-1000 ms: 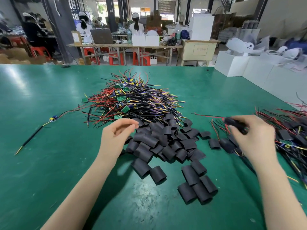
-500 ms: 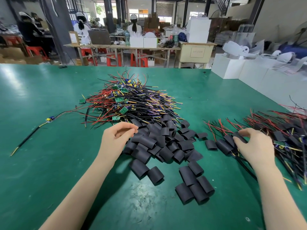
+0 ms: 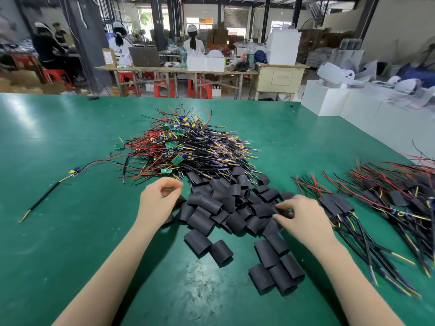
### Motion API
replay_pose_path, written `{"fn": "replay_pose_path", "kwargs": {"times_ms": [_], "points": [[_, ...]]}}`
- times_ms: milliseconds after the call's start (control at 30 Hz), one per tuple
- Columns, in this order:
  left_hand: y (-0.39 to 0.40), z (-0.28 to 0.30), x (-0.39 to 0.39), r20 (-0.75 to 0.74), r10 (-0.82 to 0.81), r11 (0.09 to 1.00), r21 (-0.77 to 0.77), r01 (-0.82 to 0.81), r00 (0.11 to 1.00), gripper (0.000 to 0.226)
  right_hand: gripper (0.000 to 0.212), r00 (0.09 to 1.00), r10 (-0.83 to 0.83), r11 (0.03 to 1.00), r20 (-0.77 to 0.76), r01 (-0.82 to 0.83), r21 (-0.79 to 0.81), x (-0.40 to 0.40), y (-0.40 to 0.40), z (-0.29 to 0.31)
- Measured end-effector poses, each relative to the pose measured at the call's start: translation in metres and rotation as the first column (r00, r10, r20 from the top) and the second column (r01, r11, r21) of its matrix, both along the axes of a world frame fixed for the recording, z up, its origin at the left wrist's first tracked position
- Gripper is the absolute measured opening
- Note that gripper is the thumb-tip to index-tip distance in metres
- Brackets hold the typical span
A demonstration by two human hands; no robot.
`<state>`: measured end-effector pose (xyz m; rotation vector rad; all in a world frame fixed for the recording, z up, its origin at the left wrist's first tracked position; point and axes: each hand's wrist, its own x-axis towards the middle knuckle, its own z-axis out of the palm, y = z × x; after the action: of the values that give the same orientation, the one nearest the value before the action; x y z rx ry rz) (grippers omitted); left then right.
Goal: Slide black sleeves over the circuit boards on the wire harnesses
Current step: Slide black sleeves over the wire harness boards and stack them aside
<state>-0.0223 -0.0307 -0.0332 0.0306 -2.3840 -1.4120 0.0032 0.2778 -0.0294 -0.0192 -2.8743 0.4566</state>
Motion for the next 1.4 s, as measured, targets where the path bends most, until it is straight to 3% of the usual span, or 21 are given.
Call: {"fn": "replay_pose_path", "kwargs": {"times_ms": [67,267,400,600,700,767,833,867,967,1100,1200,1267,1333,1400], "points": [[-0.003,0.0,-0.011,0.003,0.031,0.993,-0.116,-0.03,1.0,0.019,0.024,0.999,0.052,0.997,0.01,-0.051,-0.049,0.001,-0.008,0.0],[-0.012,0.01,-0.063,-0.044,0.043,0.905,-0.422,-0.057,0.998,0.041,0.022,0.996,0.087,0.995,-0.026,-0.085,0.041,0.003,-0.017,0.0],[-0.012,0.015,-0.091,0.057,0.013,0.839,-0.544,0.02,0.998,0.051,0.02,0.996,0.075,0.997,-0.043,-0.075,-0.004,0.006,-0.017,0.005],[-0.003,0.01,-0.099,0.053,0.058,0.703,-0.712,-0.003,0.997,0.035,0.022,0.991,0.084,0.992,-0.101,-0.092,-0.08,0.009,-0.018,0.009],[0.002,0.012,-0.098,0.118,0.033,0.828,-0.559,0.039,0.992,0.028,0.021,0.99,0.101,0.991,-0.097,-0.109,-0.082,0.01,-0.019,0.01],[0.003,0.02,-0.096,0.2,0.033,0.94,-0.339,0.038,0.979,0.022,0.021,0.99,0.11,0.99,-0.088,-0.117,-0.074,0.01,-0.019,0.01],[0.003,0.03,-0.095,0.234,0.045,0.989,-0.15,-0.009,0.971,0.015,0.022,0.989,0.117,0.989,-0.089,-0.124,-0.082,0.011,-0.019,0.011],[0.002,0.037,-0.095,0.209,0.075,0.989,-0.144,-0.045,0.975,0.014,0.022,0.988,0.119,0.987,-0.095,-0.128,-0.095,0.011,-0.019,0.011],[-0.005,0.056,-0.088,0.023,0.184,0.922,-0.35,-0.165,0.983,0.027,0.023,0.986,0.113,0.98,-0.122,-0.13,-0.148,0.012,-0.019,0.014],[-0.023,0.075,-0.067,-0.132,0.156,0.853,-0.482,-0.201,0.979,0.026,0.029,0.971,0.122,0.965,-0.205,-0.165,-0.204,0.012,-0.017,0.015],[-0.036,0.077,-0.044,-0.173,0.111,0.929,-0.331,-0.164,0.979,0.016,0.037,0.939,0.163,0.952,-0.303,-0.23,-0.201,0.012,-0.018,0.016],[-0.038,0.069,-0.026,-0.112,-0.02,0.995,-0.104,0.008,0.994,0.012,0.042,0.915,0.185,0.941,-0.358,-0.27,-0.202,0.011,-0.02,0.018],[-0.034,0.054,-0.01,-0.062,-0.144,0.986,0.08,0.148,0.988,0.01,0.045,0.895,0.2,0.922,-0.399,-0.309,-0.231,0.012,-0.023,0.018],[-0.027,0.041,0.001,-0.033,-0.211,0.967,0.141,0.213,0.977,0.01,0.046,0.876,0.21,0.9,-0.433,-0.346,-0.263,0.012,-0.025,0.018]]}}
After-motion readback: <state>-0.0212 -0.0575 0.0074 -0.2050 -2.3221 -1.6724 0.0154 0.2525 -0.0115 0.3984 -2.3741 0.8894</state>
